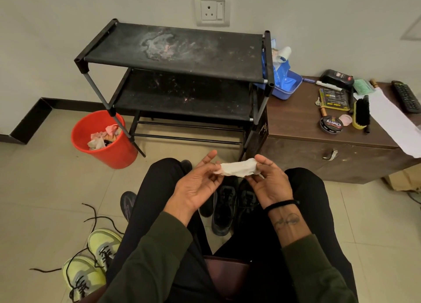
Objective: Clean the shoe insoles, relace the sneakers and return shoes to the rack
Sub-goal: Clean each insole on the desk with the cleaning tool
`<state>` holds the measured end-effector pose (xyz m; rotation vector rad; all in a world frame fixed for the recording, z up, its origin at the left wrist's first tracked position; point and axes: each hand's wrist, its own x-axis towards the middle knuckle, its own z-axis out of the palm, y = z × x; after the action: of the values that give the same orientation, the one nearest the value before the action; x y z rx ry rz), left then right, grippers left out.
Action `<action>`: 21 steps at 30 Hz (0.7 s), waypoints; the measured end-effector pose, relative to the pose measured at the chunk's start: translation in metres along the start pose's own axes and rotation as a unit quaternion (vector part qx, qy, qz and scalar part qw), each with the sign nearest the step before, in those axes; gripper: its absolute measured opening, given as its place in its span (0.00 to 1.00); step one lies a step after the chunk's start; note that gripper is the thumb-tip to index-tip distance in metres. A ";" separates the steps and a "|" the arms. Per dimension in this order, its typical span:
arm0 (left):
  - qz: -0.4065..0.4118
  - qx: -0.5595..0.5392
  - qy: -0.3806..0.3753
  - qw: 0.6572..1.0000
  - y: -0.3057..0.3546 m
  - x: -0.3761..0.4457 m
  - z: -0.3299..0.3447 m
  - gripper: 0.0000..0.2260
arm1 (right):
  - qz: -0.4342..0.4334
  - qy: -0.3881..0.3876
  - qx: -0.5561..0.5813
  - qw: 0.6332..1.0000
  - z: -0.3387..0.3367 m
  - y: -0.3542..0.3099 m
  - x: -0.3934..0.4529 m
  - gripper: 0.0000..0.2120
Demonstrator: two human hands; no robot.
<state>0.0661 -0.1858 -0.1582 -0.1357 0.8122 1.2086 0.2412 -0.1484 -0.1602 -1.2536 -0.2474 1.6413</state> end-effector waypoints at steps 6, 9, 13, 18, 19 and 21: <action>0.120 0.315 0.122 0.933 -0.010 0.009 -0.011 0.13 | -0.191 0.059 -0.150 0.968 -0.007 -0.007 -0.001 0.11; 0.066 0.328 0.062 0.940 -0.019 0.006 -0.004 0.21 | -0.311 -0.006 -0.346 0.885 -0.003 -0.008 -0.014 0.15; -0.003 0.243 -0.016 0.970 -0.023 0.005 0.001 0.27 | -0.319 -0.145 -0.521 0.778 0.003 0.001 -0.025 0.20; 0.031 0.195 0.007 0.980 -0.017 0.007 -0.002 0.21 | -0.303 -0.201 -0.572 0.735 0.001 0.000 -0.026 0.27; 0.037 0.202 0.020 0.979 -0.017 0.009 -0.003 0.19 | -0.292 -0.204 -0.566 0.743 0.000 -0.001 -0.026 0.26; 0.042 0.214 0.035 0.975 -0.017 0.012 -0.005 0.16 | -0.262 -0.181 -0.528 0.788 -0.001 -0.002 -0.025 0.22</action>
<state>0.0801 -0.1853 -0.1747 0.2118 1.1302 1.0868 0.2421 -0.1676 -0.1441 -1.4091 -1.7859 1.1865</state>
